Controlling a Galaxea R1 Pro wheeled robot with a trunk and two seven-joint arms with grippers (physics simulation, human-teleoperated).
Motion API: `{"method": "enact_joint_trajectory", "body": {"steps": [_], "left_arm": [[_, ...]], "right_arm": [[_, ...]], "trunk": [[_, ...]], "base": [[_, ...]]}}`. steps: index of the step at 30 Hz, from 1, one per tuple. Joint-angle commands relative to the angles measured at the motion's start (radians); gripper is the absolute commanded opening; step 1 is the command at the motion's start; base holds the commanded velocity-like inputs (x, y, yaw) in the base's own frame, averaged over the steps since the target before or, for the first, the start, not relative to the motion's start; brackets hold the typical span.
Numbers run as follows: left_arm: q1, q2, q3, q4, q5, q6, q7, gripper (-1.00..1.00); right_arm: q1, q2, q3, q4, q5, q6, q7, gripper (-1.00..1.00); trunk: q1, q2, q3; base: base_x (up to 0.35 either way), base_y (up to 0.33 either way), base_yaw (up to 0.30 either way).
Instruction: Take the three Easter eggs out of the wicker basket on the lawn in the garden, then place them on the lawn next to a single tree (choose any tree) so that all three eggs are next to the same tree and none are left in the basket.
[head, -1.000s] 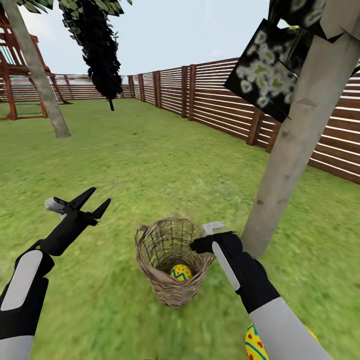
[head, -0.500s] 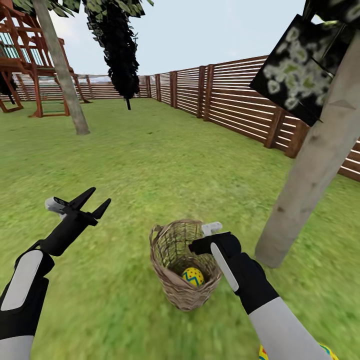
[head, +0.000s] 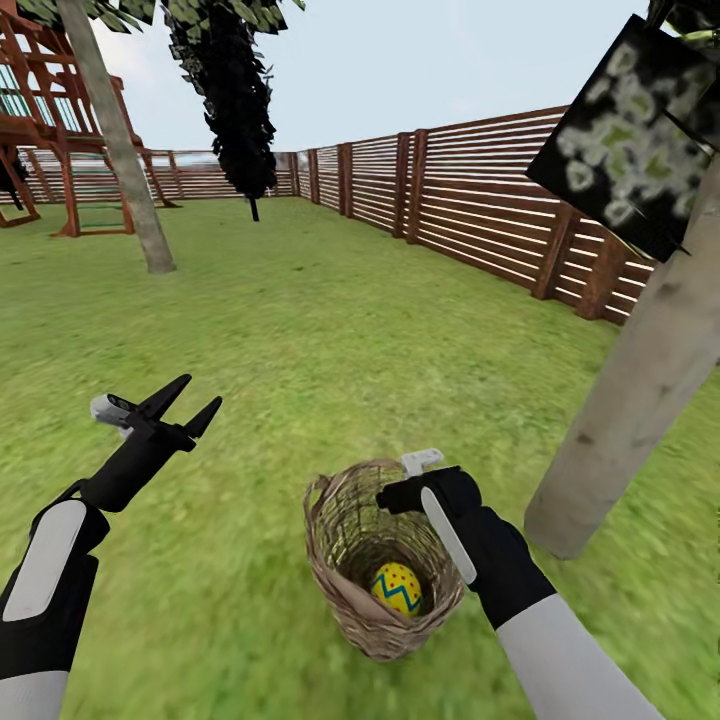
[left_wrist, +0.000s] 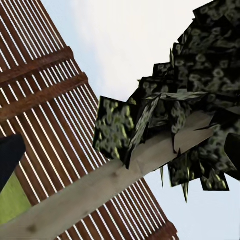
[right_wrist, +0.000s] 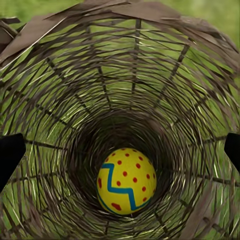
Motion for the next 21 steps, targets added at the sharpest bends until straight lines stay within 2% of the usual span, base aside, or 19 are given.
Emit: {"method": "enact_joint_trajectory", "body": {"steps": [1,3,5,9,21], "left_arm": [[0.0,0.0,0.001,0.0,0.002,0.006,-0.001,1.0],[0.0,0.0,0.001,0.0,0.003,0.006,-0.001,1.0],[0.0,0.0,0.001,0.0,0.004,0.006,-0.001,1.0],[0.0,-0.001,0.001,0.001,0.004,0.006,-0.001,1.0],[0.0,-0.003,0.001,0.001,0.004,0.006,-0.001,1.0]], "right_arm": [[-0.001,0.0,0.001,0.0,-0.024,0.004,-0.011,1.0],[-0.001,-0.001,0.001,0.0,-0.061,0.005,-0.012,1.0],[-0.001,-0.001,0.001,0.001,-0.077,0.006,-0.013,1.0],[-0.001,-0.001,0.001,0.001,-0.085,0.008,-0.014,1.0],[-0.001,-0.001,0.001,0.011,-0.086,0.008,-0.014,1.0]], "trunk": [[0.0,0.0,0.0],[0.0,0.0,0.002],[0.0,0.0,0.005],[0.0,0.0,0.01],[0.0,0.0,0.025]], "base": [[0.011,0.004,-0.17],[0.005,0.002,-0.188],[0.002,0.001,-0.2],[0.065,0.147,-0.204],[0.125,0.255,-0.206]]}}
